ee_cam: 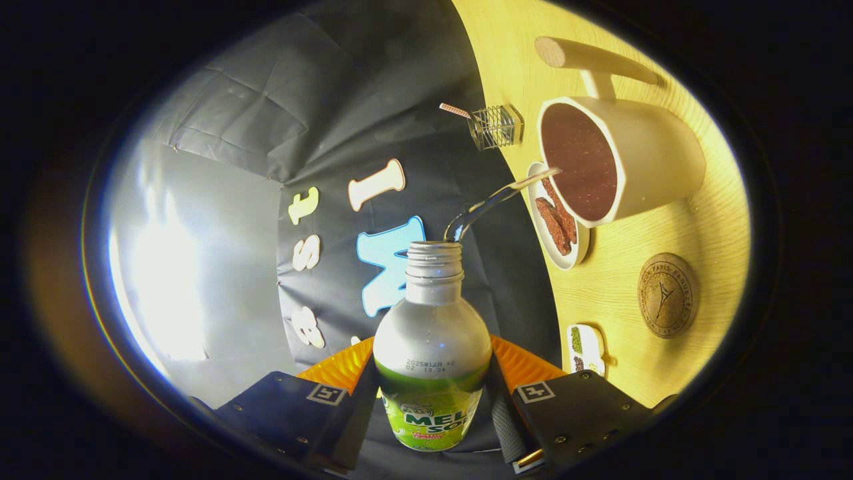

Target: Take the bottle from table, then pour the juice into the cup, finally place the bottle on the coaster

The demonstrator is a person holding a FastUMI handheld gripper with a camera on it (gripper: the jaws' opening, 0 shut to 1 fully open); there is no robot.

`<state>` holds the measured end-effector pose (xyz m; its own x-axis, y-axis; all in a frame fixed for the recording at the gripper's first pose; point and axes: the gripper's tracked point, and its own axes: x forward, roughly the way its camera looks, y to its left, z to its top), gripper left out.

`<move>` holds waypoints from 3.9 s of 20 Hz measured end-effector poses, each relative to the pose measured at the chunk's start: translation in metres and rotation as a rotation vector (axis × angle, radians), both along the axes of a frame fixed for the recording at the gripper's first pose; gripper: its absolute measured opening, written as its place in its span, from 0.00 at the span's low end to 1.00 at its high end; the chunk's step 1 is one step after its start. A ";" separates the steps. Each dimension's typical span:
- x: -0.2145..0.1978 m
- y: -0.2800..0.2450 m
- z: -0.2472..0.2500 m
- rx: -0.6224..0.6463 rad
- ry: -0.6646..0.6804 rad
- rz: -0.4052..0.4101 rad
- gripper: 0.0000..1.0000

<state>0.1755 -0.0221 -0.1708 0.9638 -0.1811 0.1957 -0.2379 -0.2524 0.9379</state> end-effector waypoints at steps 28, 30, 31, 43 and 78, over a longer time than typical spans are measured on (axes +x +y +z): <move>0.007 -0.016 0.012 0.169 -0.031 -0.064 0.77; 0.006 -0.017 0.014 0.192 -0.035 -0.069 0.77; 0.006 -0.018 0.016 0.205 -0.038 -0.071 0.77; 0.002 -0.026 0.019 0.309 -0.051 -0.111 0.77; 0.011 -0.032 0.001 0.389 0.003 -0.111 0.77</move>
